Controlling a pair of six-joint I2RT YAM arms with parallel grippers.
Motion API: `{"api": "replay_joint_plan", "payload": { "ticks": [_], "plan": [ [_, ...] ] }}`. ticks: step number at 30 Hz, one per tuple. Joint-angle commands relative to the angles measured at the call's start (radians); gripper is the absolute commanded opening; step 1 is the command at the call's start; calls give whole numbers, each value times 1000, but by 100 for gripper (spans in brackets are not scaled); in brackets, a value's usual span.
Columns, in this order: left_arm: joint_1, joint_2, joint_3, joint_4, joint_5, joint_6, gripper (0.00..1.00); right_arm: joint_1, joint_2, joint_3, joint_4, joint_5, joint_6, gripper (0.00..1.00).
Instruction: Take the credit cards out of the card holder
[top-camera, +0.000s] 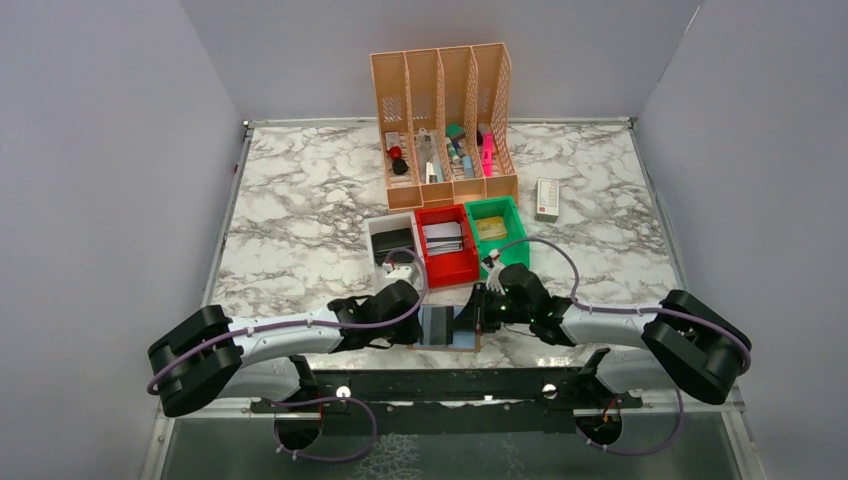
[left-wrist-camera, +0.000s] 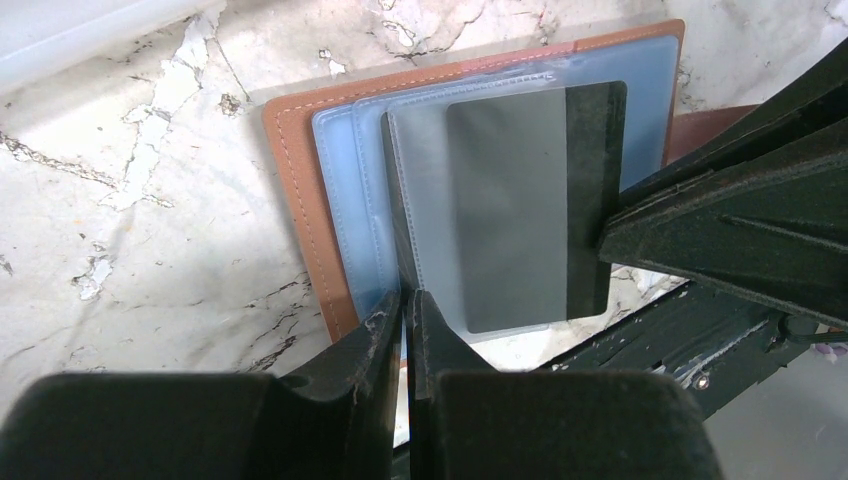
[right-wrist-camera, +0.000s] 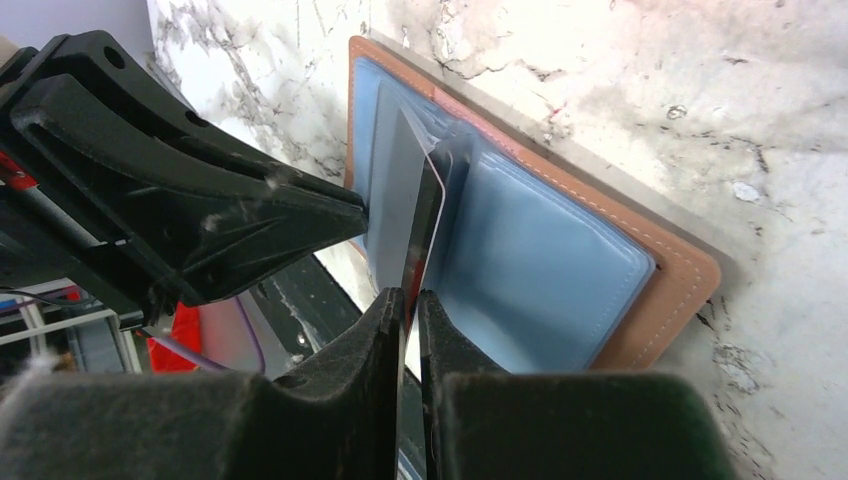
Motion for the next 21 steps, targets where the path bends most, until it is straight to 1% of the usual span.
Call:
{"api": "replay_joint_plan", "payload": {
  "ticks": [1,3,9,17,21],
  "plan": [
    [-3,5,-17,-78,-29,20,12,-5,21,-10,72,-52,14,9],
    [-3,7,-16,-80,-30,23,12,-5,19,-11,69,-41,14,5],
    [-4,3,-11,-77,-30,21,12,-5,-16,-5,-5,21,-3,2],
    [-4,-1,-14,-75,-31,23,12,-8,-217,29,-263,207,-81,3],
    [-4,9,-12,-63,-27,25,12,-9,-288,34,-319,232,-94,4]
  ]
}}
